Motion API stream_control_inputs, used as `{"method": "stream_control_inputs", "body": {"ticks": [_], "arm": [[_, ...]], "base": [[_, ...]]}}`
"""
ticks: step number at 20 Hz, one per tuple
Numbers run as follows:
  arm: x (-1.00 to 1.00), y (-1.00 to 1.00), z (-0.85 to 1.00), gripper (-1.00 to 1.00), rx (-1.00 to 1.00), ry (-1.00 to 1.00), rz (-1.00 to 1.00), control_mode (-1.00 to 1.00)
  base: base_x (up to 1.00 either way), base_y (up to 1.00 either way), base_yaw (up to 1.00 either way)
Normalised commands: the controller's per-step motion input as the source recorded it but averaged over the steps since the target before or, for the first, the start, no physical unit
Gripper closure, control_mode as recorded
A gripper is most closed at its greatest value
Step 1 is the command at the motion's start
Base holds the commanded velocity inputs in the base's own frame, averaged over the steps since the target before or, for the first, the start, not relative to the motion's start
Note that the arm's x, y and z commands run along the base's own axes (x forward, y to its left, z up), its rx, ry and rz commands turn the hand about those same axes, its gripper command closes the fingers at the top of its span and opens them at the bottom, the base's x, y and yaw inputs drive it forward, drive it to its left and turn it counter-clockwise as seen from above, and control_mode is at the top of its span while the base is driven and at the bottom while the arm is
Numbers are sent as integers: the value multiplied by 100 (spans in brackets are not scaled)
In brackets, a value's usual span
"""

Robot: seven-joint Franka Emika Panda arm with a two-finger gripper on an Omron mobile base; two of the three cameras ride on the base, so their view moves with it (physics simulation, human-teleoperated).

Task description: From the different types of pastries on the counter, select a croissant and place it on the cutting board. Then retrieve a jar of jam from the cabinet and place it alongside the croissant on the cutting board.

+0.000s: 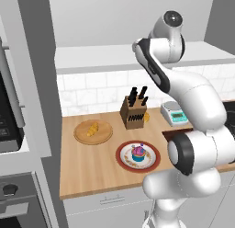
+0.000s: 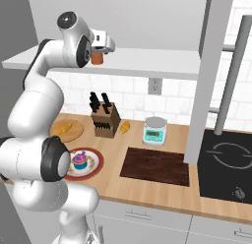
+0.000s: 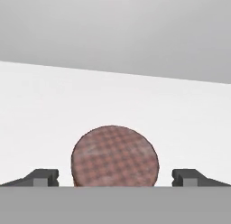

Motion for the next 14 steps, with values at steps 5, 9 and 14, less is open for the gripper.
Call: {"method": "stream_control_inputs", "body": {"ticks": [5, 9, 14], "arm": [[6, 0, 0, -100, 0, 0, 0, -100], [0, 1, 0, 100, 0, 0, -1, -100], [0, 1, 0, 100, 0, 0, -3, -100]], "base": [[0, 0, 0], [0, 0, 0], [0, 0, 0]]}}
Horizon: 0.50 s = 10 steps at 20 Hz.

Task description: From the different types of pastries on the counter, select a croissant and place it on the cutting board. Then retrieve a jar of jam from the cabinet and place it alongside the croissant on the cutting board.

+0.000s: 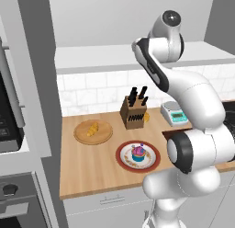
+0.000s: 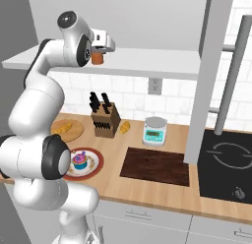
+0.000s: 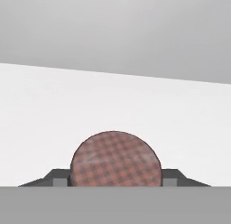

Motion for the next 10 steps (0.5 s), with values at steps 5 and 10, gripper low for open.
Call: {"method": "stream_control_inputs", "body": {"ticks": [5, 10], "arm": [[0, 0, 0, 100, 0, 0, -4, -100], [0, 0, 30, 100, 0, 7, -3, -100]], "base": [[0, 0, 0], [0, 0, 0]]}}
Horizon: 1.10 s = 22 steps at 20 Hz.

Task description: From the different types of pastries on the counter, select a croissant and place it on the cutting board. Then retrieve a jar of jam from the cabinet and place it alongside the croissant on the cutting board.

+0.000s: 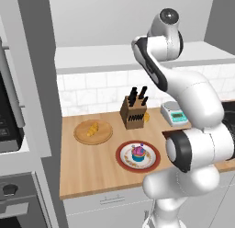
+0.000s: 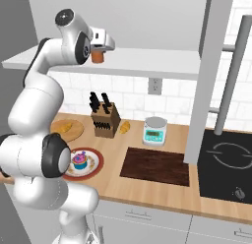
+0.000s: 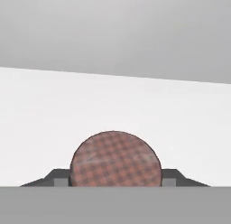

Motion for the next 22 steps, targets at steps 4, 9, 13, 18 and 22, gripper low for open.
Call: {"method": "stream_control_inputs", "body": {"ticks": [4, 9, 13, 18, 22], "arm": [[-8, 0, 47, 100, 0, 18, 0, -100], [-61, -1, 29, 100, 0, 7, -2, -100], [-100, -3, 4, 100, 0, -10, -7, -100], [-88, 0, -15, 100, 0, -2, -8, -100], [-69, -8, -51, 100, 0, -6, -4, -100]], "base": [[0, 0, 0], [0, 0, 0], [0, 0, 0], [0, 0, 0], [0, 0, 0]]}}
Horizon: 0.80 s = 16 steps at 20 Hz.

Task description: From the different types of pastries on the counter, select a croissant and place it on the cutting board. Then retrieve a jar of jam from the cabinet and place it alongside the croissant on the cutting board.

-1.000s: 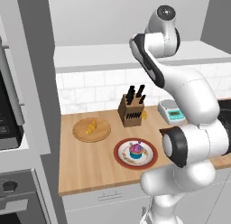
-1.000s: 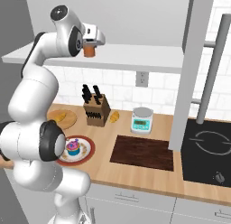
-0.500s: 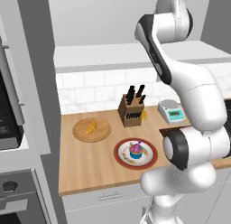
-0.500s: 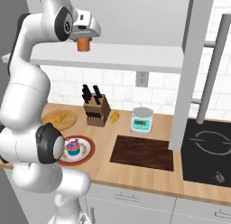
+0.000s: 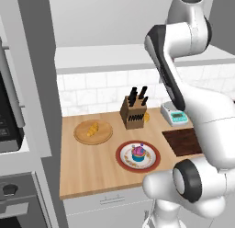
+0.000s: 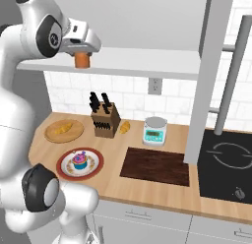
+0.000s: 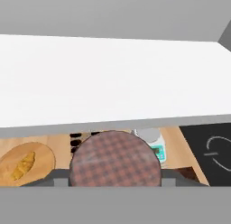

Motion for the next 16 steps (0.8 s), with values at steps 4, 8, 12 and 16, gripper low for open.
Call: {"method": "stream_control_inputs", "body": {"ticks": [4, 8, 12, 16], "arm": [[-83, -30, -51, 100, 0, 0, -3, -100], [-89, -33, -48, 100, 0, -1, -3, -100], [-79, -28, -55, 100, 0, -8, -4, -100], [-61, -46, -58, 100, 0, -6, 0, -100]], "base": [[0, 0, 0], [0, 0, 0], [0, 0, 0], [0, 0, 0]]}}
